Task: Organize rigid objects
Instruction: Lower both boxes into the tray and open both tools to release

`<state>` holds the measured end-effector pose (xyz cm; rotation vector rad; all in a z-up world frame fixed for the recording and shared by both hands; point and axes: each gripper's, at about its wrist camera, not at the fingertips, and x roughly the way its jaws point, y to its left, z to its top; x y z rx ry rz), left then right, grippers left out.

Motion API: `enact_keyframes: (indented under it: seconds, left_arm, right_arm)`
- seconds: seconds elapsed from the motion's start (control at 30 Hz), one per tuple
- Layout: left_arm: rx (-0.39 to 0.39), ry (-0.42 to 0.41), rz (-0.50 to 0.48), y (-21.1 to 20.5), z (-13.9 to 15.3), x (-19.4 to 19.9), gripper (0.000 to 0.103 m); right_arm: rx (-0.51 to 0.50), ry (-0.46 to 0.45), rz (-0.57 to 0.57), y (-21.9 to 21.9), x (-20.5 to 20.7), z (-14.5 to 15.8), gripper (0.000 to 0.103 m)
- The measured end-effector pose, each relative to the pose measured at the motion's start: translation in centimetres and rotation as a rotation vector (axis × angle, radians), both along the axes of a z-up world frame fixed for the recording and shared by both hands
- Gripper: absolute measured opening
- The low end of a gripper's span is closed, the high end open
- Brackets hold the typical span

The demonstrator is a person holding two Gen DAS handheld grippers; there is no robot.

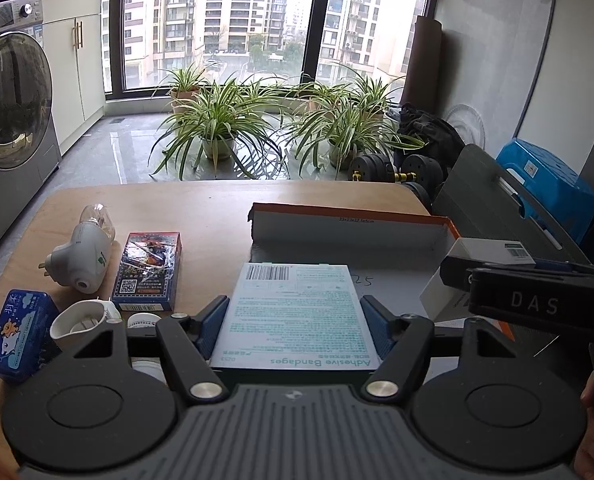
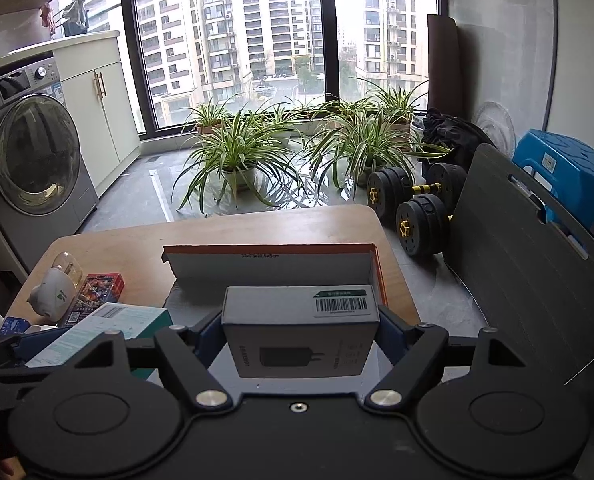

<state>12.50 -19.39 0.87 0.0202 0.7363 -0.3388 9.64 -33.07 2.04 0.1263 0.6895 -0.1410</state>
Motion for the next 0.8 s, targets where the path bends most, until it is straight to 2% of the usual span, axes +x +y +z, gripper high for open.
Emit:
enact_keyframes:
  seconds: [0.67,0.8]
  left_arm:
    - [-0.009,0.024,-0.021,-1.8,-1.3,3.1,0.072]
    - [-0.020,0.035,-0.030,-2.4,-1.7,3.9,0.072]
  right_arm:
    - [-0.005,0.078,-0.008,-1.3,5.3,-1.9,0.093]
    - [-0.023,0.058,-0.026,-1.8,6.3,-1.8,0.094]
